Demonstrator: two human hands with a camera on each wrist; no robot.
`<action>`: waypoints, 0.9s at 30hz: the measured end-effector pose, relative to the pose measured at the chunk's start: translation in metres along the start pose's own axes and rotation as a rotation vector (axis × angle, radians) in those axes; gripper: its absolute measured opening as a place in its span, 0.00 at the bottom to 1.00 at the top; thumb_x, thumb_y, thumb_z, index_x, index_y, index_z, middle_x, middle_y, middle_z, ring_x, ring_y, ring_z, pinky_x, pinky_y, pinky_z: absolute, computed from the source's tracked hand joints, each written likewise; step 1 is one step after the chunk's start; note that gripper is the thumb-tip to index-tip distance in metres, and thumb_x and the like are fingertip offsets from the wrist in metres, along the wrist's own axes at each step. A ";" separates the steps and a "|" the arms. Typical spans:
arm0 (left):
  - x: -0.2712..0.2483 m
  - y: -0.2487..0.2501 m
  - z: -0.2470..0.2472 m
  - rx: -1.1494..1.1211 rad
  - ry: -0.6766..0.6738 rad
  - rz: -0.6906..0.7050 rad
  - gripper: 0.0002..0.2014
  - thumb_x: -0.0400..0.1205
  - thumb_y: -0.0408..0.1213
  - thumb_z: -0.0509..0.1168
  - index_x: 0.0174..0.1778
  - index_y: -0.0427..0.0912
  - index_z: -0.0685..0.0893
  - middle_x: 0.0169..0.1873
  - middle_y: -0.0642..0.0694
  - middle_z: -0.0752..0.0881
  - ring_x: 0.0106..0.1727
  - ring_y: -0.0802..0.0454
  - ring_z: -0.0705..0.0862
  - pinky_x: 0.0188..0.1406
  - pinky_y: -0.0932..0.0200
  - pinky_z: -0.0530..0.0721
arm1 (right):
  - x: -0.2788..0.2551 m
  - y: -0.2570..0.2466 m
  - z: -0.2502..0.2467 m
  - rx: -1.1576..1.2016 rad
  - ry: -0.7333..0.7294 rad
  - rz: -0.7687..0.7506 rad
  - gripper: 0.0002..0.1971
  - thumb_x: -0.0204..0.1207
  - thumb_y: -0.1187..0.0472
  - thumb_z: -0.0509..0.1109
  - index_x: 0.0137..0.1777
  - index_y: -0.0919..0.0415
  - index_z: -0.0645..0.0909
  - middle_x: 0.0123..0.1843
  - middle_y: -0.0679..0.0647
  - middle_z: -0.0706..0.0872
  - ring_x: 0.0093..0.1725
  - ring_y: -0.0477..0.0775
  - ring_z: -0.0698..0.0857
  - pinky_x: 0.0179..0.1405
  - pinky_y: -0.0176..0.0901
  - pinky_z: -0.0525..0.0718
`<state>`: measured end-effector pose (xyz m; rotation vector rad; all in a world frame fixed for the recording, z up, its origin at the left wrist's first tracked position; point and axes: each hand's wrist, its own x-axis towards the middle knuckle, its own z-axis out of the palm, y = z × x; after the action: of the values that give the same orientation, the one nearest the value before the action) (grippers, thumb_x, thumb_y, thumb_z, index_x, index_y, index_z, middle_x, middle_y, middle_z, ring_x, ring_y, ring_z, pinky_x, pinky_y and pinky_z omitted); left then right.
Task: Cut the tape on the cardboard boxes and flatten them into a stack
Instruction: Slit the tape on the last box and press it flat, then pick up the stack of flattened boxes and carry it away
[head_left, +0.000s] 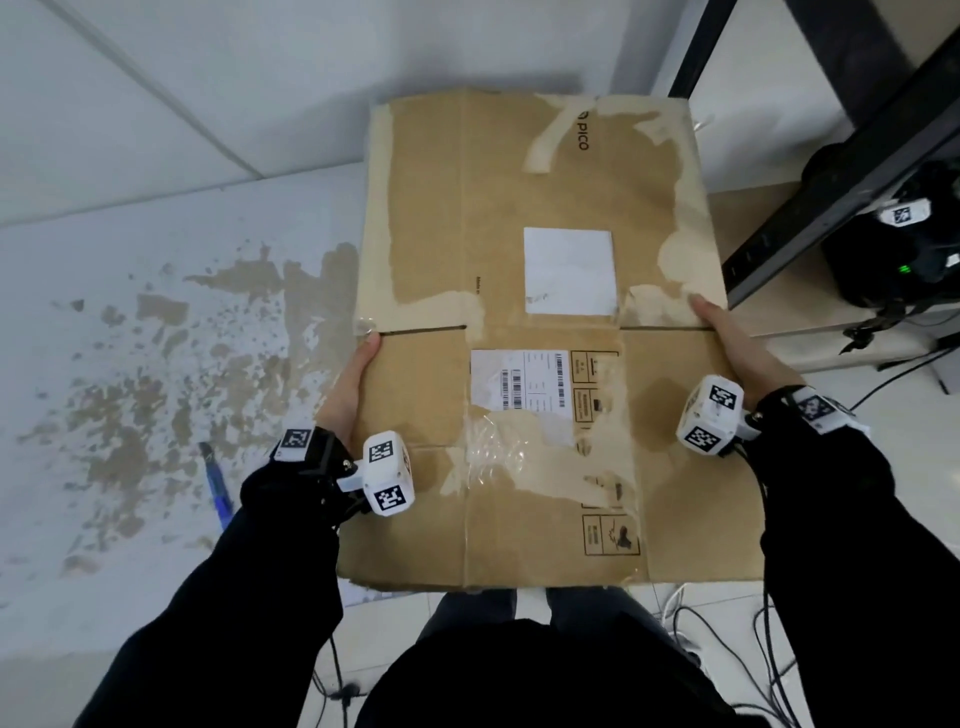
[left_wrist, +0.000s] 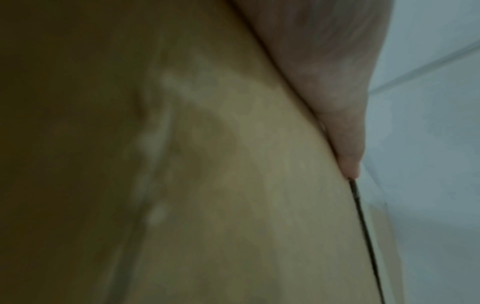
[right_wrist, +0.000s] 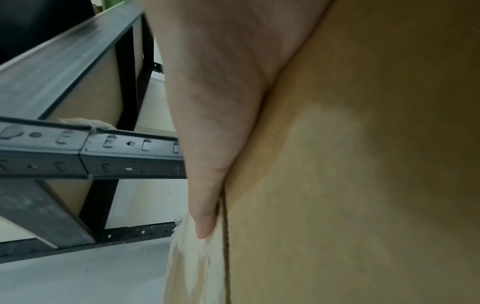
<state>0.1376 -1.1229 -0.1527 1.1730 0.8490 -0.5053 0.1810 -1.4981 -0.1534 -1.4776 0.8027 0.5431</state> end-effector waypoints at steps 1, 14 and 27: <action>-0.003 -0.002 -0.002 0.000 0.006 -0.002 0.28 0.74 0.64 0.67 0.60 0.45 0.85 0.49 0.39 0.91 0.45 0.42 0.90 0.44 0.49 0.87 | -0.003 0.004 0.001 0.000 0.006 0.001 0.34 0.64 0.31 0.72 0.63 0.55 0.81 0.50 0.59 0.89 0.45 0.58 0.87 0.44 0.48 0.84; -0.094 -0.115 -0.031 -0.057 0.238 0.112 0.34 0.64 0.70 0.70 0.56 0.47 0.87 0.47 0.41 0.91 0.52 0.39 0.89 0.60 0.39 0.83 | -0.084 0.054 -0.026 -0.143 0.030 -0.115 0.30 0.73 0.34 0.65 0.59 0.60 0.77 0.44 0.59 0.83 0.41 0.55 0.82 0.38 0.46 0.79; -0.207 -0.142 -0.101 -0.298 0.418 0.315 0.44 0.58 0.73 0.73 0.62 0.45 0.86 0.55 0.38 0.89 0.58 0.37 0.87 0.66 0.33 0.78 | -0.125 0.022 0.061 -0.352 -0.262 -0.364 0.37 0.48 0.24 0.73 0.46 0.53 0.84 0.49 0.55 0.89 0.51 0.57 0.87 0.62 0.58 0.81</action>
<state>-0.1225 -1.0915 -0.0860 1.1219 1.0303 0.1303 0.0925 -1.4179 -0.0788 -1.7796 0.2280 0.6030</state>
